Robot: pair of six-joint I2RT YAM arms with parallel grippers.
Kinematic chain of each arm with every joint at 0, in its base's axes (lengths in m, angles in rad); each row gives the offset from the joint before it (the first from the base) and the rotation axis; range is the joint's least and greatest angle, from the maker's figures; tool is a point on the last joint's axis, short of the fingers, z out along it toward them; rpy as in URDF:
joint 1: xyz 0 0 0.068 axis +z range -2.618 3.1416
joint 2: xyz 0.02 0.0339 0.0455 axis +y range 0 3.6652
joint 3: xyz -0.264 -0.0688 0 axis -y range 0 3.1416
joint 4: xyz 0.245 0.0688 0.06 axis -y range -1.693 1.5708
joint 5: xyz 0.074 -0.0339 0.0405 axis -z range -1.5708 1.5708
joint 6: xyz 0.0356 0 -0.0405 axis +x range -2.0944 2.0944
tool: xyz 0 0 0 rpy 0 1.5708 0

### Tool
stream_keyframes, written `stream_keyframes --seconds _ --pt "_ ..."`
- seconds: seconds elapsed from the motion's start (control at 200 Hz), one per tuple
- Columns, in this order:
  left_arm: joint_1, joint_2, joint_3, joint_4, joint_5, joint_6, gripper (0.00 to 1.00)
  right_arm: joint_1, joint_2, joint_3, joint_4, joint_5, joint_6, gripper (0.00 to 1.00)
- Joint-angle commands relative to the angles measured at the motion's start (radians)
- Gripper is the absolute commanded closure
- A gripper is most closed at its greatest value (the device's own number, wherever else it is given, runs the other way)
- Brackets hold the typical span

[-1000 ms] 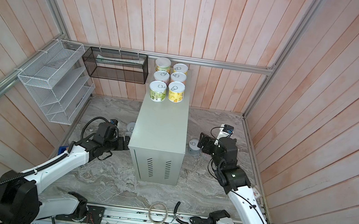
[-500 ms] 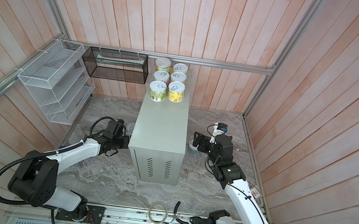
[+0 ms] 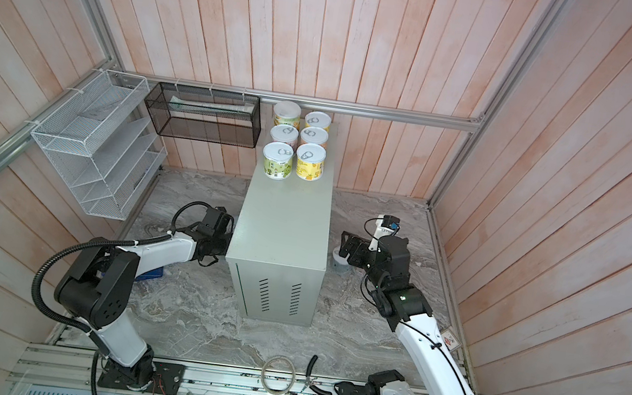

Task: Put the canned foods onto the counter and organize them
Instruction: 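Grasp the nearer white-lidded floor can with the left gripper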

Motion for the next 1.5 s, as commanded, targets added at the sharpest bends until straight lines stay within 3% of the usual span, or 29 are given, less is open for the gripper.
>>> stream_keyframes --seconds 0.0,0.605,0.865,1.065,1.085,1.1,1.115,1.125,1.495 --pt "0.003 0.03 0.013 0.041 -0.044 0.01 0.04 -0.006 0.004 0.029 -0.001 -0.008 0.003 0.09" --pt "0.003 0.094 -0.015 0.12 -0.051 -0.007 0.1 -0.005 0.008 0.018 0.003 -0.007 0.009 0.1" --pt "0.003 0.101 -0.016 0.109 -0.052 -0.013 0.22 -0.006 0.003 0.008 0.007 -0.003 0.008 0.11" --pt "0.003 0.089 -0.02 0.087 -0.034 -0.007 0.53 -0.006 -0.005 -0.001 0.014 -0.007 0.012 0.11" --pt "0.003 0.085 -0.023 0.085 -0.028 -0.006 0.6 -0.006 -0.006 -0.002 0.015 -0.007 0.012 0.1" --pt "0.003 0.081 -0.025 0.085 -0.022 -0.004 0.73 -0.007 -0.006 -0.003 0.015 -0.006 0.012 0.11" --pt "0.003 0.075 -0.027 0.085 -0.015 -0.001 0.94 -0.006 -0.008 -0.004 0.016 -0.007 0.012 0.11" --pt "0.002 0.071 -0.028 0.083 -0.013 -0.001 1.0 -0.006 -0.008 -0.005 0.017 -0.007 0.012 0.11" --pt "-0.057 -0.2 -0.069 -0.13 0.036 0.016 1.0 -0.023 -0.041 -0.022 0.015 -0.001 -0.001 0.11"
